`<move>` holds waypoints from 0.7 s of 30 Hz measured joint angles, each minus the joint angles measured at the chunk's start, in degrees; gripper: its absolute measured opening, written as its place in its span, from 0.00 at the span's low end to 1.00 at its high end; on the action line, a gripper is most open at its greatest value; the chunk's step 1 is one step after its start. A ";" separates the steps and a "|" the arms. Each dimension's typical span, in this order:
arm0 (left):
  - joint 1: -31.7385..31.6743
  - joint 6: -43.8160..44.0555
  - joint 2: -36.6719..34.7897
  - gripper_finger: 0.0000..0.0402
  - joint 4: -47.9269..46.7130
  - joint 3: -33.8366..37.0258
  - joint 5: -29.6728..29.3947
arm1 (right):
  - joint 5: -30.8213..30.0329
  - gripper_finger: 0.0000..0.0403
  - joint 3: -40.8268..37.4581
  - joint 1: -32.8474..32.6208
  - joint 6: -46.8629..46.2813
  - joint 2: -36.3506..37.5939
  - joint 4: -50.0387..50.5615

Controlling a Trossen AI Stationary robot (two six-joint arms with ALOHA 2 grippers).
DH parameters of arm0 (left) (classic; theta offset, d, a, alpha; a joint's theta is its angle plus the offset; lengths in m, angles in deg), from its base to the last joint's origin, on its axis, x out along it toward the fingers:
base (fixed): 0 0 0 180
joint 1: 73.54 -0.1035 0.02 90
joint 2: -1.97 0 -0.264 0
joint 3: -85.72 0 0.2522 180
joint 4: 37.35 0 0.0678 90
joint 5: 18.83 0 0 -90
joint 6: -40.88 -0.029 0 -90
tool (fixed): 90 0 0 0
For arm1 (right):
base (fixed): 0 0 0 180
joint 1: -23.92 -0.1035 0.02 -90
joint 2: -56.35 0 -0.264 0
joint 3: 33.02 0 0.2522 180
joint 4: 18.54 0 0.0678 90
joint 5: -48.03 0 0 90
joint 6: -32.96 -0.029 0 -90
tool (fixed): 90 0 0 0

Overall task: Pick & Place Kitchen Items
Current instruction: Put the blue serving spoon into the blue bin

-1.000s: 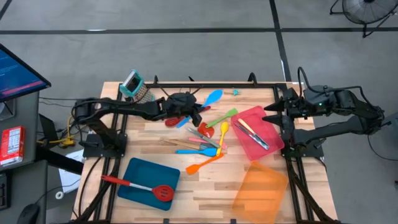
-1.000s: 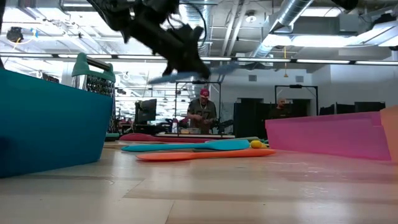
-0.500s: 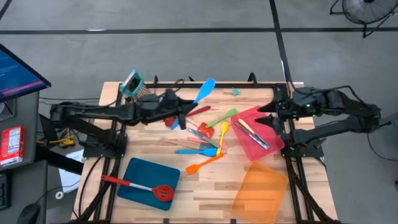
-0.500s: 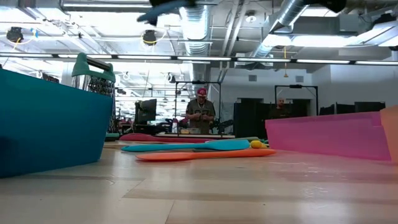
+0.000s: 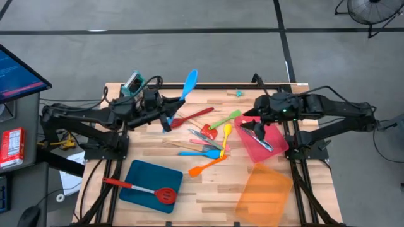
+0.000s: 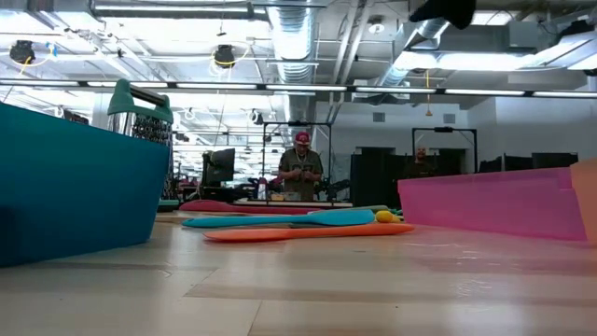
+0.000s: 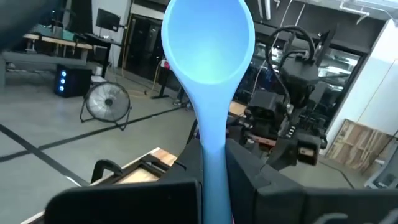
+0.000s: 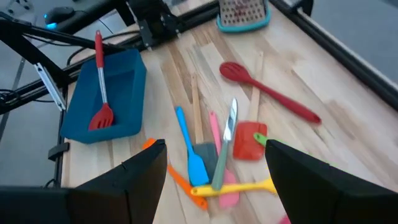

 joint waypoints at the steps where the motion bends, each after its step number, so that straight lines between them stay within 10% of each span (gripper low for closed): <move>1: 0.34 -0.06 -0.28 0.04 -0.02 0.00 -0.40 | 0.01 0.66 0.00 0.00 0.59 -0.63 -1.47; 21: 4.83 0.07 -2.57 0.04 1.92 0.02 -0.50 | 0.27 0.66 -0.02 -1.12 7.54 -4.17 -30.66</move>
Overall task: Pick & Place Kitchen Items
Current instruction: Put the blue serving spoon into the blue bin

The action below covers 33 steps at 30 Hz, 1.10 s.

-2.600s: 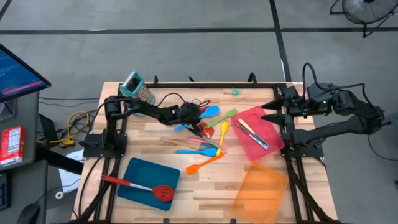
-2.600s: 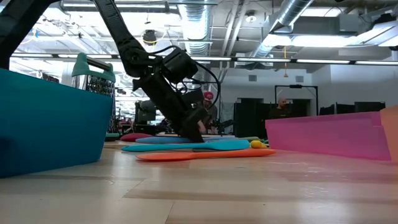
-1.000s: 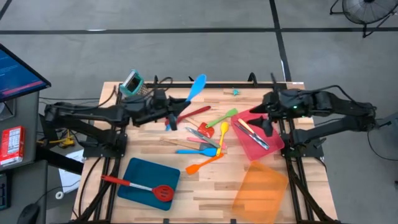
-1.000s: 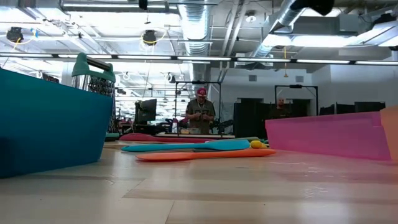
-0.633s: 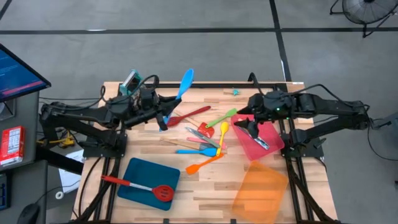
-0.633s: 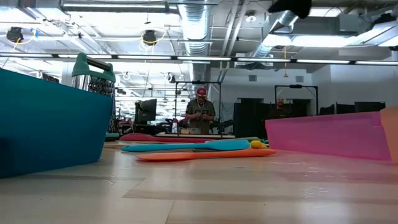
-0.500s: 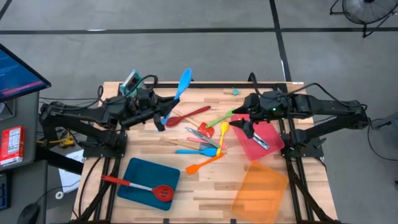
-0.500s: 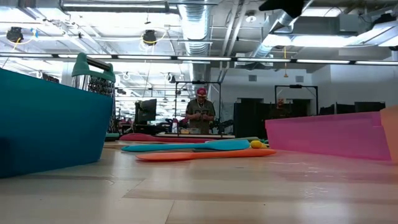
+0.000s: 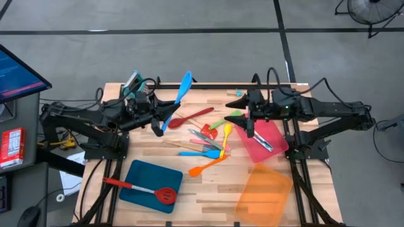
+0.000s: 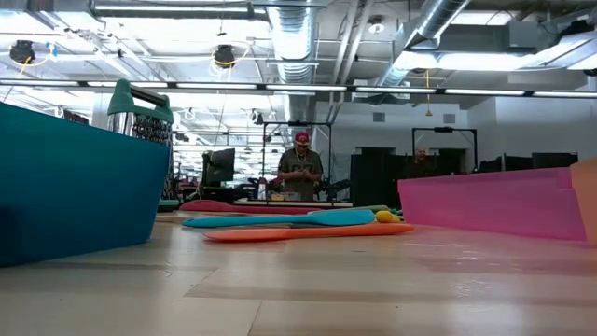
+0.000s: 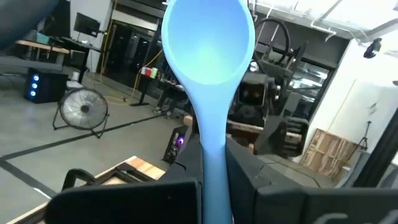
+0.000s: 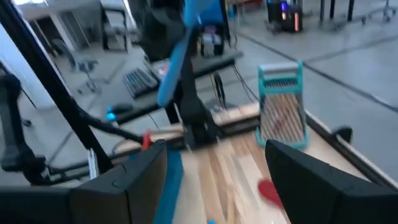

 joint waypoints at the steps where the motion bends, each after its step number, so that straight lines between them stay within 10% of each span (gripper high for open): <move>1: 0.19 0.02 -0.02 0.04 0.34 -0.02 0.00 | 0.08 0.66 0.00 -0.01 -0.01 0.00 -1.34; 9: 1.48 -0.65 1.76 0.04 5.69 -0.02 4.68 | 5.61 0.66 0.20 0.01 0.89 -2.48 -13.13; 28: 4.86 14.89 2.53 0.04 27.51 -0.02 51.67 | 8.92 0.66 0.02 -0.61 1.53 -5.55 -14.76; 33: 7.96 14.94 2.49 0.05 29.69 -0.02 55.08 | 8.94 0.66 0.02 -0.61 1.54 -5.60 -12.49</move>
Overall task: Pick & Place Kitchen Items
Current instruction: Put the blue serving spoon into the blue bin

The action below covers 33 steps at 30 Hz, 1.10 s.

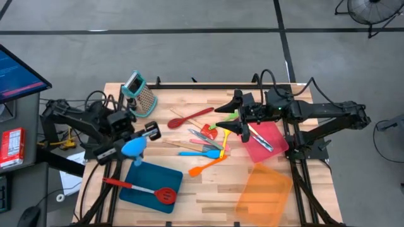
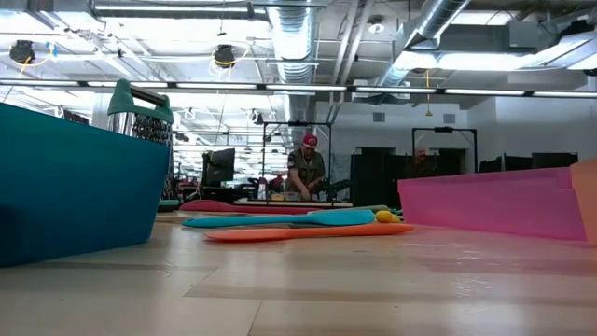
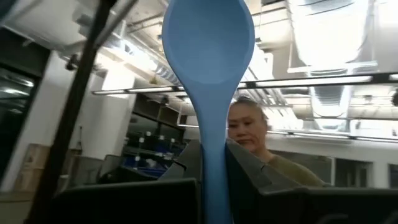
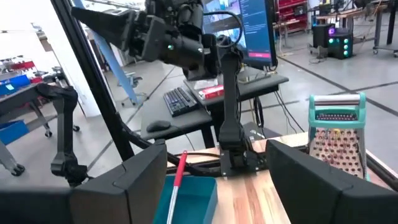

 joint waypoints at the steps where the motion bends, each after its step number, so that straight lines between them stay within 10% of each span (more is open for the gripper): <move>1: 0.26 -0.01 0.00 0.05 0.00 0.00 -0.02 | -0.02 0.66 0.00 0.00 0.00 0.01 0.32; 18: -3.04 -20.34 0.04 0.05 -14.28 0.00 -38.56 | -0.02 0.66 0.02 -5.38 -1.90 0.53 -0.84; 33: -3.33 -12.58 0.07 0.05 -47.40 0.00 -49.41 | -0.09 0.66 0.02 -7.89 -8.91 0.51 10.14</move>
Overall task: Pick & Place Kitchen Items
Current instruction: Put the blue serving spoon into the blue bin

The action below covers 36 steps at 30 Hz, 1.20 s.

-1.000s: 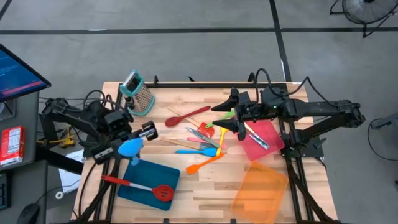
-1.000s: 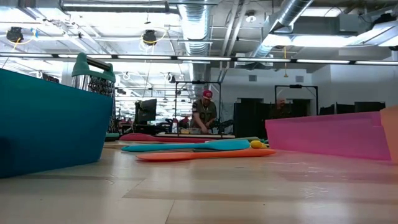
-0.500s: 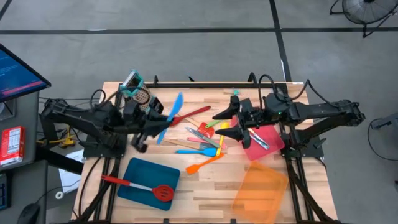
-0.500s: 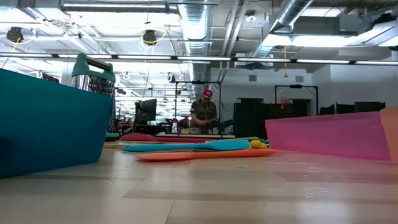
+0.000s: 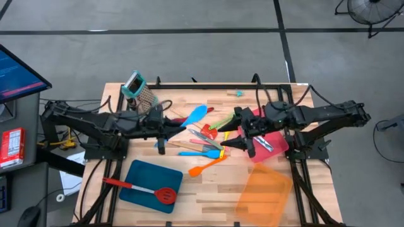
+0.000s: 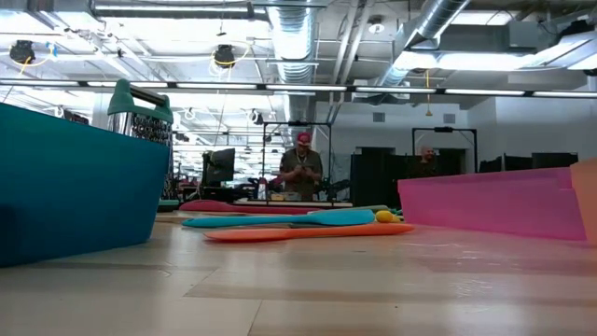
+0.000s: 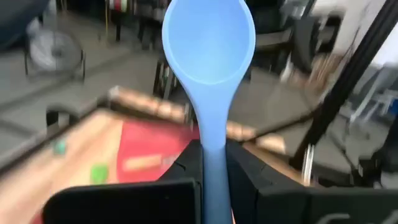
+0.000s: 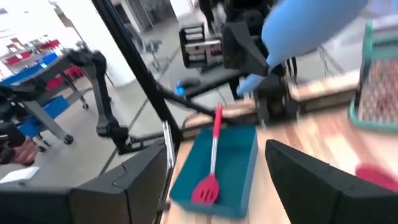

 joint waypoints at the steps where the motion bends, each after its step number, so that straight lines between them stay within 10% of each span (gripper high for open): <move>1: 0.25 1.41 0.00 0.05 -2.30 0.00 0.55 | 0.00 0.66 0.00 -0.18 -0.68 0.00 1.14; 17: 3.31 20.77 -0.02 0.05 -27.16 0.00 13.60 | 4.24 0.66 -0.02 -6.87 -4.51 8.75 9.07; 36: 9.17 20.85 3.79 0.05 -49.70 0.01 24.01 | -9.11 0.66 0.02 -7.10 1.56 20.11 15.42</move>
